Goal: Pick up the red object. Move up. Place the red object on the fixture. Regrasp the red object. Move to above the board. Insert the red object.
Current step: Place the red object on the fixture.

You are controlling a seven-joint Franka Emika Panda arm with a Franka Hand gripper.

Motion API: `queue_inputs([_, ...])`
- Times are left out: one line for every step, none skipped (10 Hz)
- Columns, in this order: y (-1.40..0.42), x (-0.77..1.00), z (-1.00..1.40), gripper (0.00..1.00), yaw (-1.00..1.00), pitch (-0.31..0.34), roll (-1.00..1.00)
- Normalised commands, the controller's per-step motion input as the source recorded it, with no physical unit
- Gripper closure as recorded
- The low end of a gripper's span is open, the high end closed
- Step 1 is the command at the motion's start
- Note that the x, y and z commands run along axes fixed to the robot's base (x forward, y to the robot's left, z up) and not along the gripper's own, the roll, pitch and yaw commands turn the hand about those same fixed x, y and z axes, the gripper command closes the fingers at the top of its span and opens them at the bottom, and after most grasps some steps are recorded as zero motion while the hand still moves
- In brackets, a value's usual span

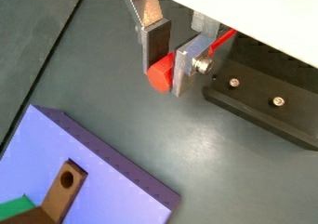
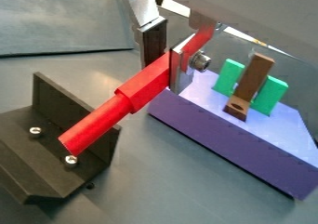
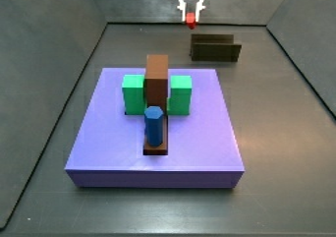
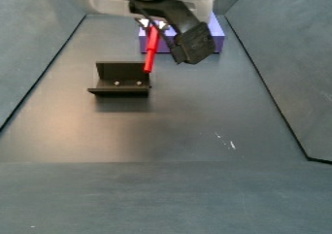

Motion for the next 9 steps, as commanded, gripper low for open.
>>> queue_inputs([0.08,0.64,0.00,1.00,0.09,0.160,-0.47])
queue_inputs([0.02,0.76,-0.09,1.00,0.02,0.134,-0.42])
queue_inputs([0.05,0.76,-0.15,1.00,0.01,0.089,-0.44])
queue_inputs([0.00,0.81,-0.21,1.00,0.01,0.129,-0.29])
queue_inputs([0.00,0.79,-0.26,1.00,0.00,0.160,-0.11])
queue_inputs([0.00,0.81,-0.27,1.00,0.00,0.211,0.00])
queue_inputs([0.01,0.75,-0.33,1.00,0.00,0.180,0.00])
queue_inputs([0.07,0.70,-0.31,1.00,0.00,0.211,0.00])
queue_inputs([0.07,0.74,-0.25,1.00,0.00,0.229,0.00])
